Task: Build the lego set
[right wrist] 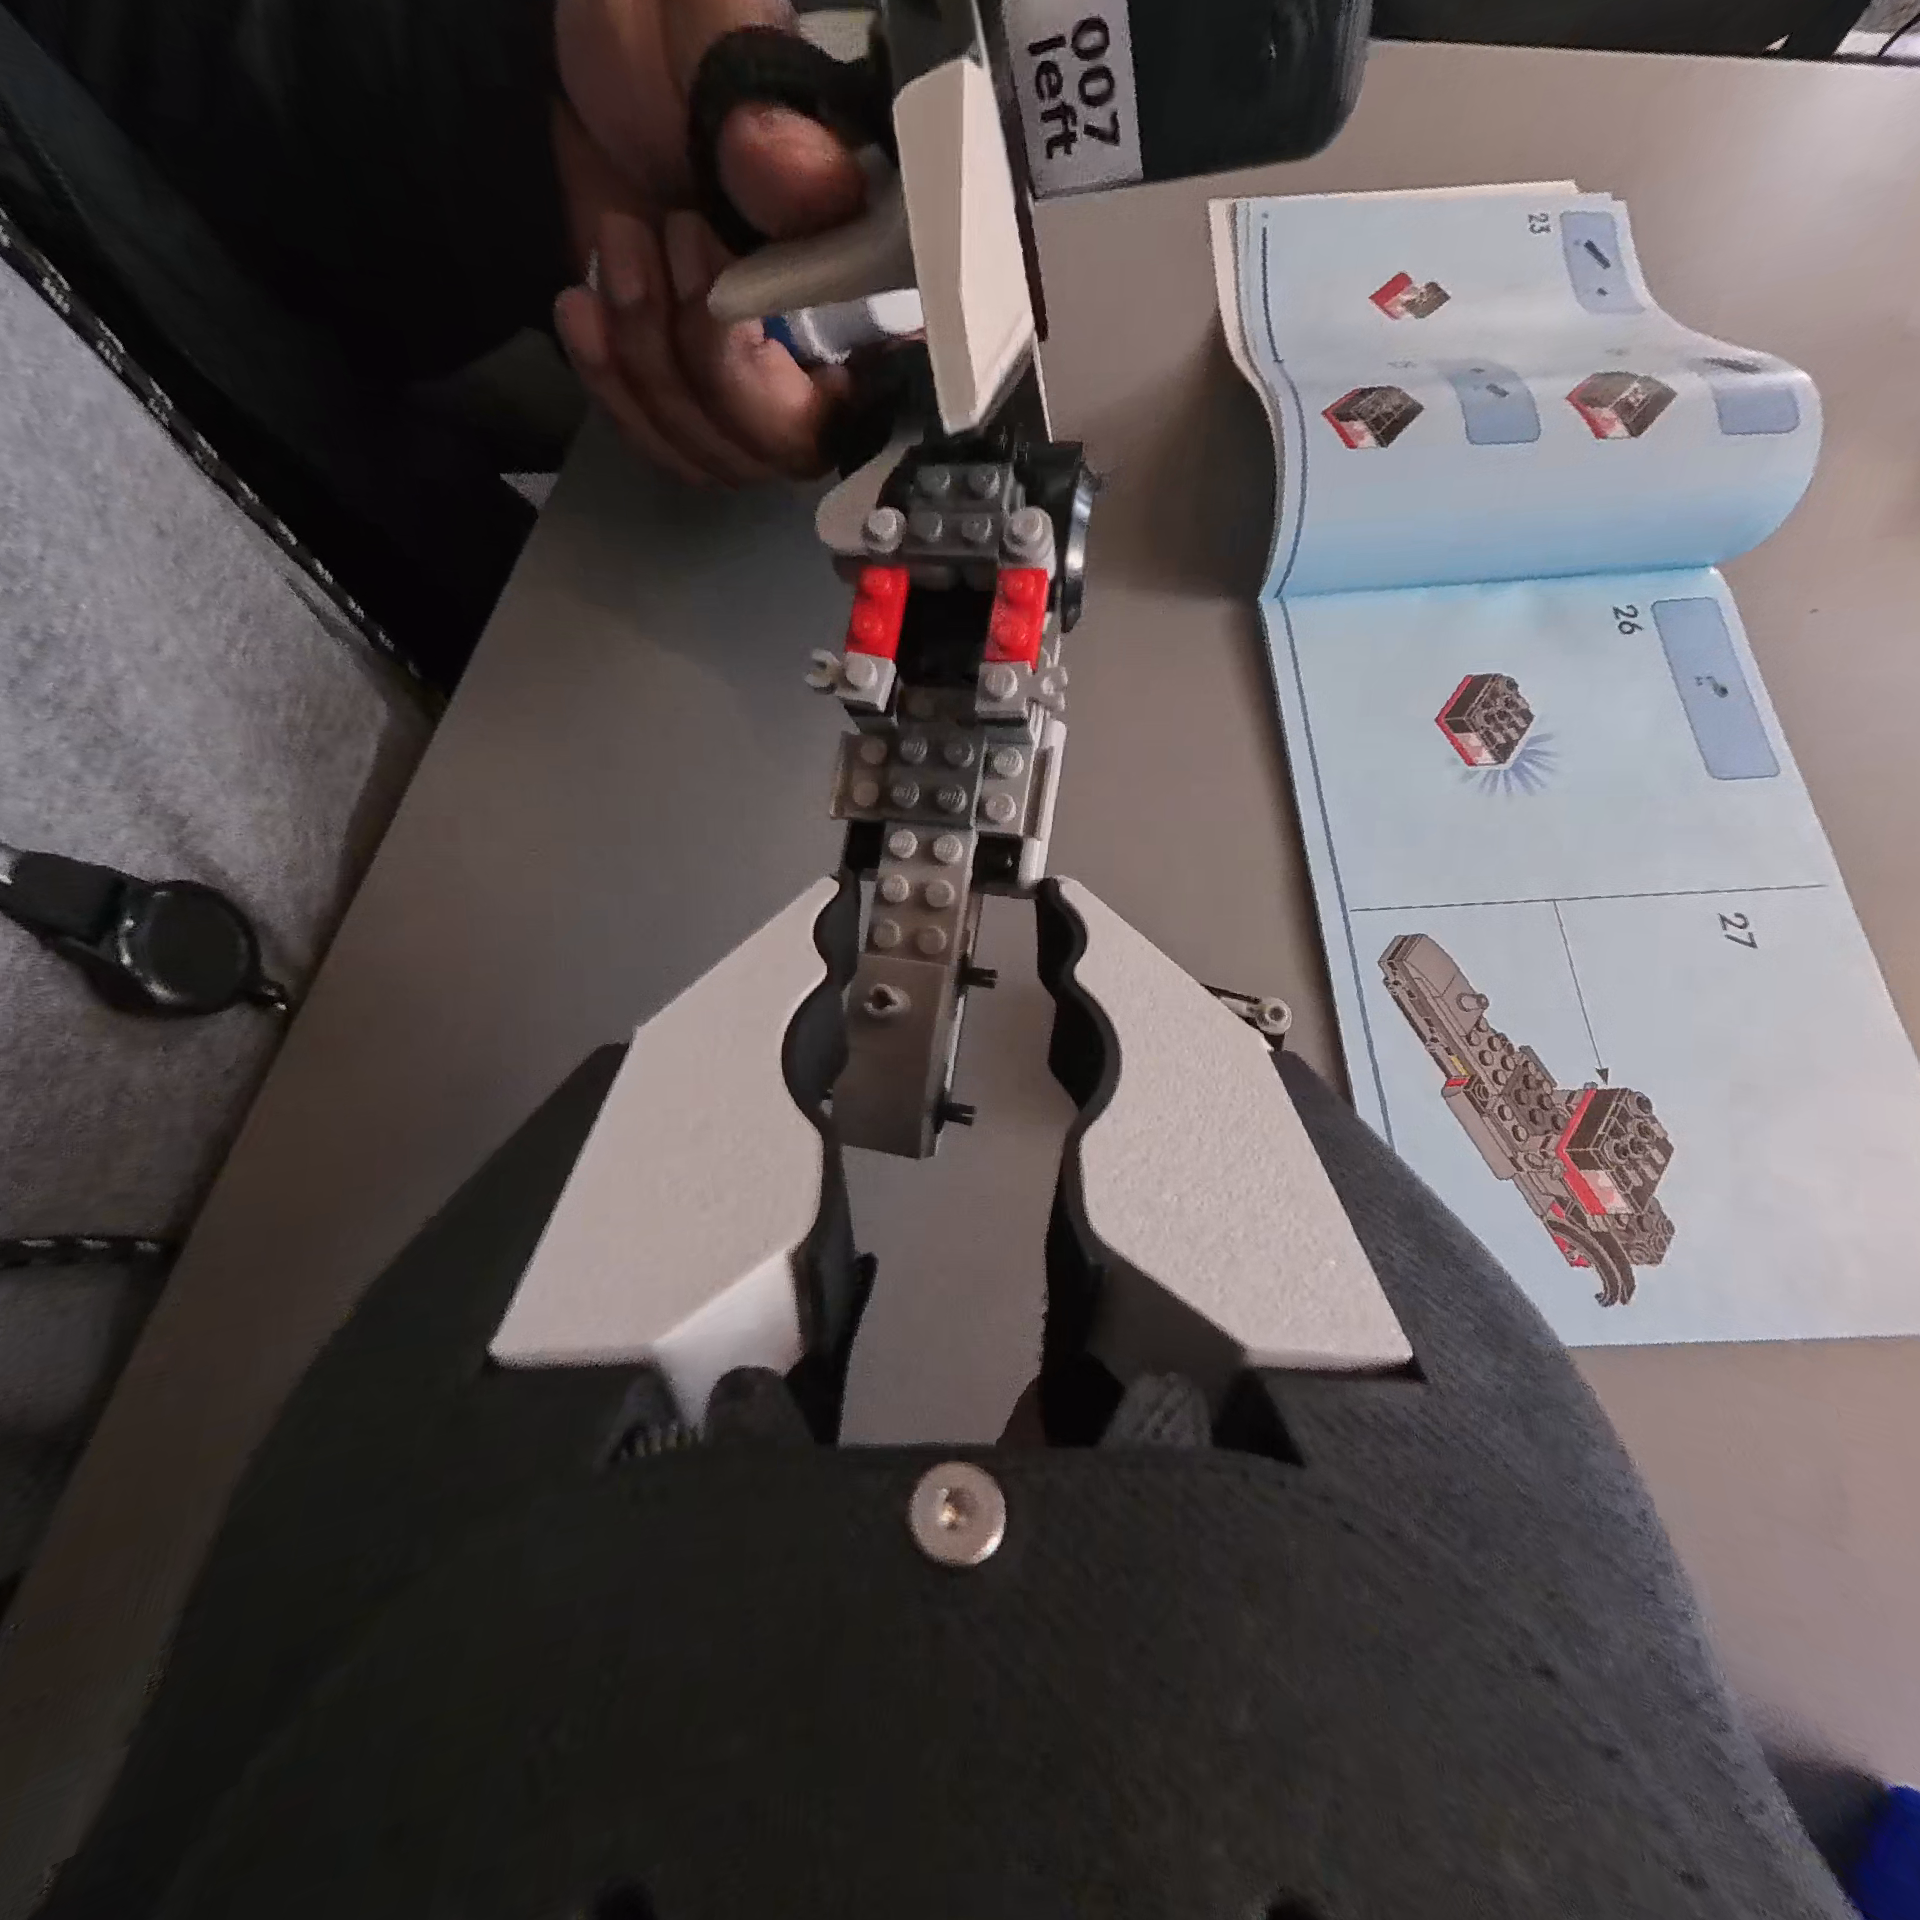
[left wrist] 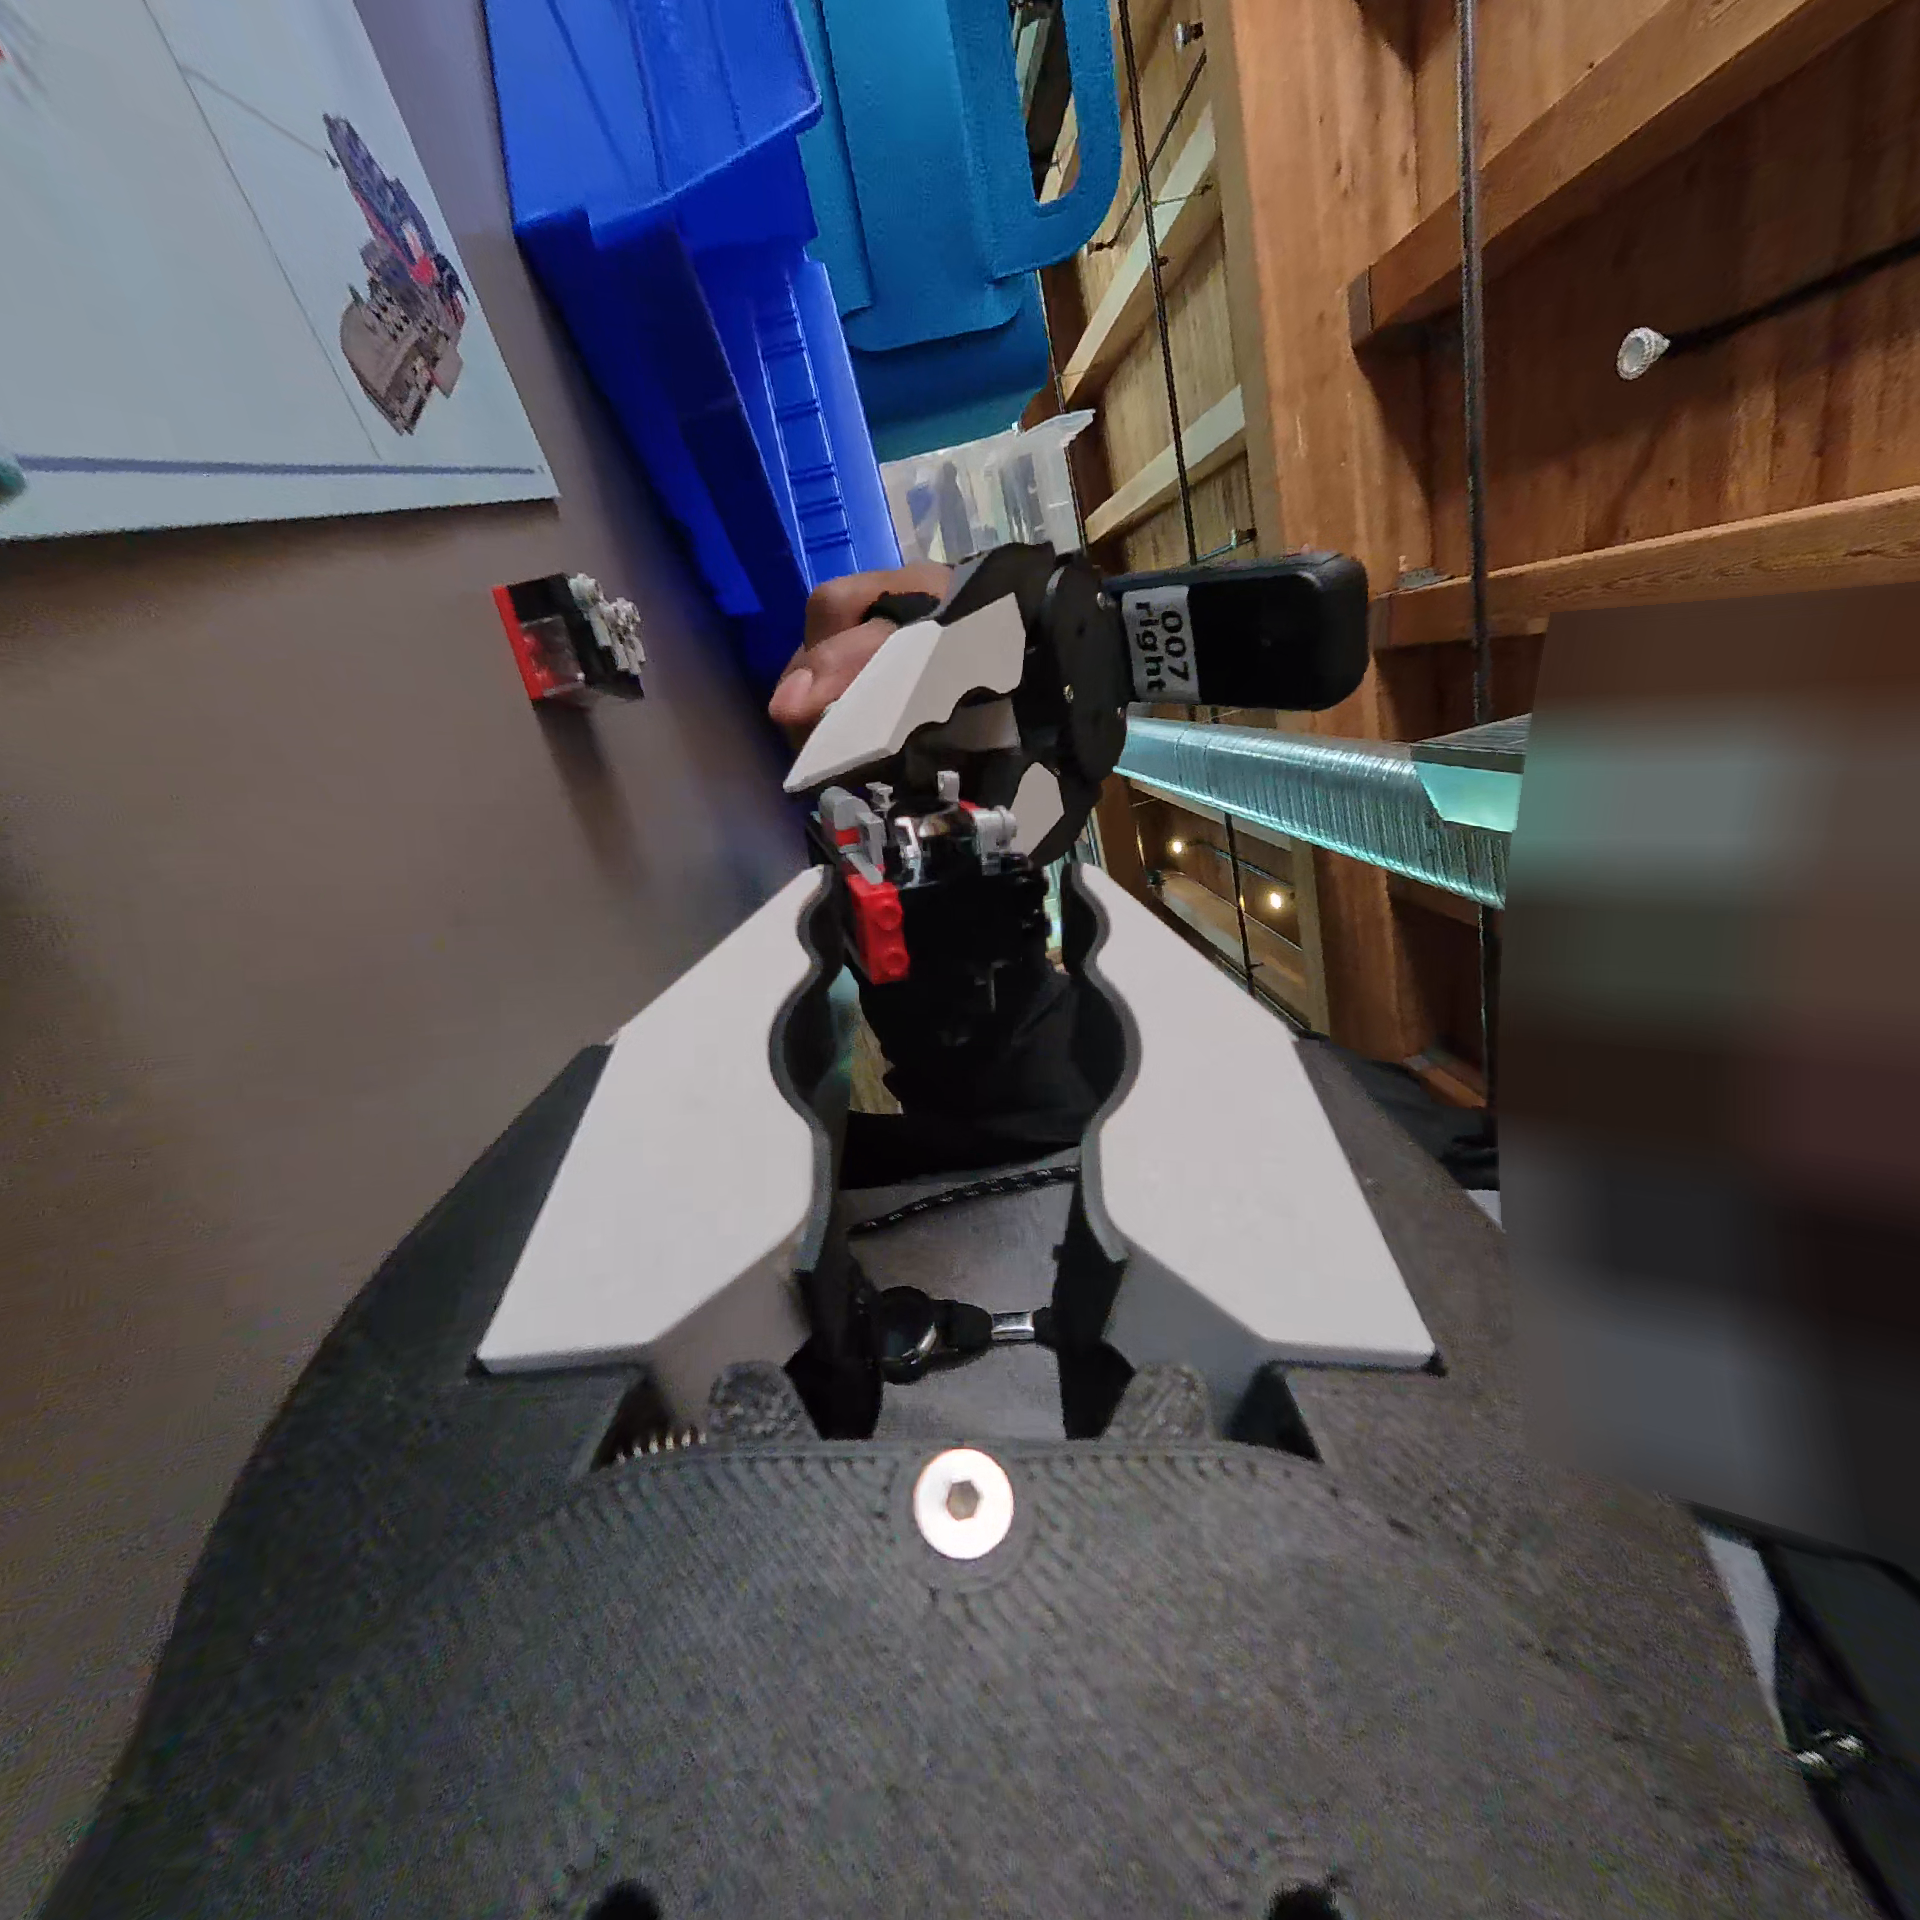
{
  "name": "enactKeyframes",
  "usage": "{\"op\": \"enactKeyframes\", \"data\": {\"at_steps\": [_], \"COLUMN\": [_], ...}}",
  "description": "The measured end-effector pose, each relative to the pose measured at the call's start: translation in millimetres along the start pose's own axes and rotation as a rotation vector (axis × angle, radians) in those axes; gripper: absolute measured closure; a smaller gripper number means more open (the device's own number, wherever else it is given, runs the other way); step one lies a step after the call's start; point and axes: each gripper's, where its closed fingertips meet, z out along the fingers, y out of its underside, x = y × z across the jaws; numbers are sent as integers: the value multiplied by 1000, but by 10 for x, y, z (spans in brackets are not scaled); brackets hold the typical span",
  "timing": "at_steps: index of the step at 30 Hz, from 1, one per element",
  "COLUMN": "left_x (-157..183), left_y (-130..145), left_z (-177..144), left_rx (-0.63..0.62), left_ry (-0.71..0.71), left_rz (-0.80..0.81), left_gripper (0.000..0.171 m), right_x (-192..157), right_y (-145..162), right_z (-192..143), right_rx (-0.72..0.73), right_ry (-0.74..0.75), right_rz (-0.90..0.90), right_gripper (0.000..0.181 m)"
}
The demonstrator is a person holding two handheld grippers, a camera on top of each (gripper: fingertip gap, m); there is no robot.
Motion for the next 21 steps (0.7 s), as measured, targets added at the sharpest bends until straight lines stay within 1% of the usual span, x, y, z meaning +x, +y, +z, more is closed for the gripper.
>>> {"op": "enactKeyframes", "data": {"at_steps": [7, 21], "left_x": [-10, -40], "left_y": [7, 81], "left_z": [15, 56], "left_rx": [8, 0], "left_ry": [22, 12], "left_rz": [-33, -44], "left_gripper": [132, 132], "right_x": [4, -1], "right_y": [0, 60], "right_z": [-6, -57], "right_rx": [-14, -71], "right_ry": [-14, -43], "right_rz": [-16, -48], "right_gripper": [146, 146]}}
